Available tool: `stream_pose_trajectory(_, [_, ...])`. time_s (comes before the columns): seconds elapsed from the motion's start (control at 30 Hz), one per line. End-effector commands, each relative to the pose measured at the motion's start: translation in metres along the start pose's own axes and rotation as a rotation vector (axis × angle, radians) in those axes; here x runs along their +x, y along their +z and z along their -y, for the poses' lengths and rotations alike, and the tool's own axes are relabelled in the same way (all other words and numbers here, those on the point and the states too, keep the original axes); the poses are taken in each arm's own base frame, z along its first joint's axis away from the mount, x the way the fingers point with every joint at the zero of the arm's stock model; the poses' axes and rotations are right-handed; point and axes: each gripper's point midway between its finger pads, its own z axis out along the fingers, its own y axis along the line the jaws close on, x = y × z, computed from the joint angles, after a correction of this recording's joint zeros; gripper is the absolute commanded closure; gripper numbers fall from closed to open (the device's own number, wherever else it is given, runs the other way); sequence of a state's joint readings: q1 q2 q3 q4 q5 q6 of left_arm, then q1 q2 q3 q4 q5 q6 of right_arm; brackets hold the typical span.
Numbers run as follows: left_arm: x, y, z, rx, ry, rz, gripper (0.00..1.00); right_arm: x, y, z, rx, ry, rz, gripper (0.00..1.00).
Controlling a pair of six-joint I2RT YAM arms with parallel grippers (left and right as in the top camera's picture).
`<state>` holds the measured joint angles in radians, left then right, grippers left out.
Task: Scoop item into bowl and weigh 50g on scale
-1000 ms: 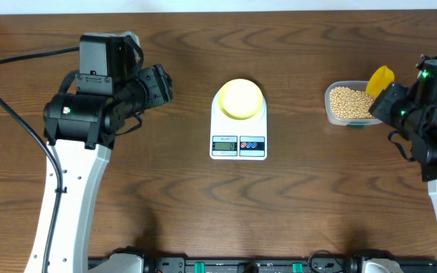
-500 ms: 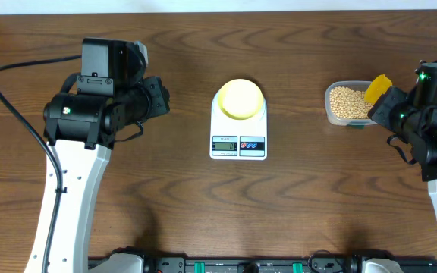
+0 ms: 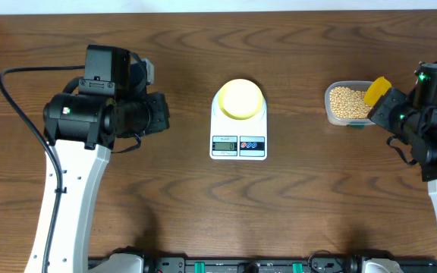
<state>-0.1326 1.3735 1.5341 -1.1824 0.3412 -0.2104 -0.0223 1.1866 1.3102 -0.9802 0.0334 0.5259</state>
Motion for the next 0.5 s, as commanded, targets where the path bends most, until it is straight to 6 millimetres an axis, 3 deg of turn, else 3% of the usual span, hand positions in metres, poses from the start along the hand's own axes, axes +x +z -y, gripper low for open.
stream_pose_trajectory(0.0, [0.005, -0.001, 0.02, 0.119, 0.079, -0.032, 0.93, -0.004, -0.003, -0.002, -0.005, -0.008, 0.009, 0.99])
stream_pose_trajectory(0.27, [0.03, 0.02, 0.035, 0.127, 0.135, -0.113, 0.92, -0.001, -0.003, 0.0, 0.002, -0.079, -0.005, 0.99])
stream_pose_trajectory(0.47, [0.052, 0.039, 0.038, 0.049, 0.034, -0.168, 0.93, 0.002, -0.003, 0.001, 0.004, -0.1, -0.015, 0.99])
